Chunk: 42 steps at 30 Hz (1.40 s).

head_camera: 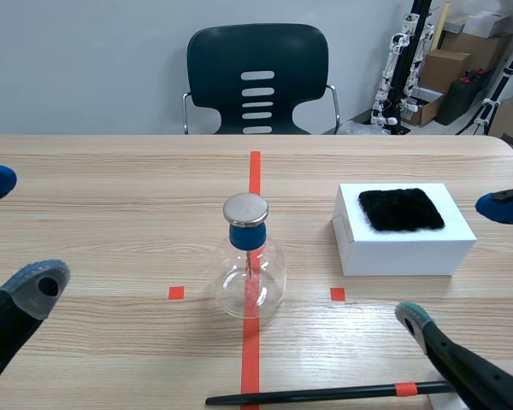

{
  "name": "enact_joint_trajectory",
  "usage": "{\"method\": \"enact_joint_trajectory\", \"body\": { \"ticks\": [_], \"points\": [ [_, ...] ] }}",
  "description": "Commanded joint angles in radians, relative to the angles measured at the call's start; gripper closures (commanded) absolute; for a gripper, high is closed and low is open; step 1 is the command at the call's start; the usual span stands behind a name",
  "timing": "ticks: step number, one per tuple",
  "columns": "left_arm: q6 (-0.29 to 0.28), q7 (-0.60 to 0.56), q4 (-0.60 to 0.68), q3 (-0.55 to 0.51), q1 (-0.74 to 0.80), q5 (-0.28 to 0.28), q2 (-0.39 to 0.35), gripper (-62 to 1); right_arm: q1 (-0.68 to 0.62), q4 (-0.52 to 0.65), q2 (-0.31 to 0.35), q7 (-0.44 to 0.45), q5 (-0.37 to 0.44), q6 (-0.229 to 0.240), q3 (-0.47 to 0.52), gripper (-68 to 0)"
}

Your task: Do the electroscope experiment. return to the home posture

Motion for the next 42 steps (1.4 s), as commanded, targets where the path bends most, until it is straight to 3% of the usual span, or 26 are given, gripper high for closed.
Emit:
{"method": "enact_joint_trajectory", "body": {
  "ticks": [1, 8, 18, 24, 42],
  "points": [
    [-0.002, 0.001, 0.017, -0.021, 0.02, -0.008, 0.007, -62.3, 0.001, 0.006, 0.002, 0.015, 0.012, -0.004, 0.006, -67.9],
    [0.017, 0.068, 0.122, -0.074, 0.095, -0.007, 0.007, -62.3, 0.001, 0.006, 0.002, 0.014, 0.012, -0.004, 0.006, -67.9],
    [0.044, 0.107, 0.129, -0.082, 0.191, -0.008, 0.007, -62.3, 0.001, 0.006, 0.002, 0.014, 0.012, -0.004, 0.006, -67.9],
    [0.063, 0.206, 0.129, -0.082, 0.208, -0.072, 0.007, -62.3, 0.001, 0.006, 0.002, 0.015, 0.012, -0.004, 0.006, -67.9],
    [0.088, 0.205, 0.129, -0.165, 0.299, -0.104, 0.007, -62.3, 0.001, 0.006, 0.002, 0.015, 0.012, -0.004, 0.006, -67.9]
  ]
}}
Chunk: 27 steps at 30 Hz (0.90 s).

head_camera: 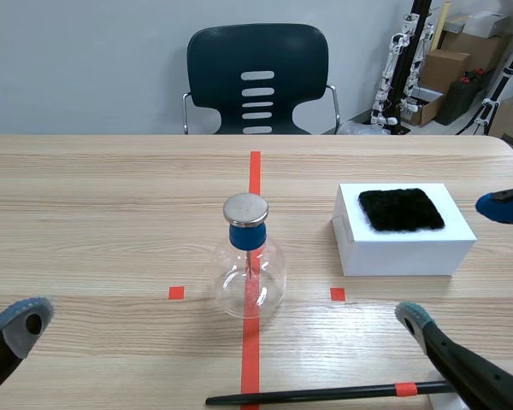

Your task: Do the electroscope experiment. return to the home posture

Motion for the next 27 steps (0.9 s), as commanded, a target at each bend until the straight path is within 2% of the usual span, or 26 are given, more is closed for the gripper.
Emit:
{"method": "enact_joint_trajectory", "body": {
  "ticks": [1, 6, 10, 27],
  "points": [
    [0.0, -0.009, 0.008, 0.005, 0.011, -0.005, 0.005, -62.3, 0.001, 0.006, 0.002, 0.015, 0.012, -0.004, 0.006, -67.9],
    [0.0, -0.007, 0.003, -0.002, 0.013, 0.008, 0.005, -62.3, 0.001, 0.006, 0.002, 0.014, 0.012, -0.004, 0.006, -67.9],
    [-0.005, 0.006, 0.003, -0.02, 0.015, 0.045, 0.005, -62.3, 0.001, 0.006, 0.002, 0.014, 0.012, -0.004, 0.006, -67.9],
    [-0.003, 0.01, 0.003, -0.023, 0.015, 0.032, 0.005, -62.3, 0.001, 0.006, 0.002, 0.014, 0.012, -0.004, 0.006, -67.9]
  ]
}}
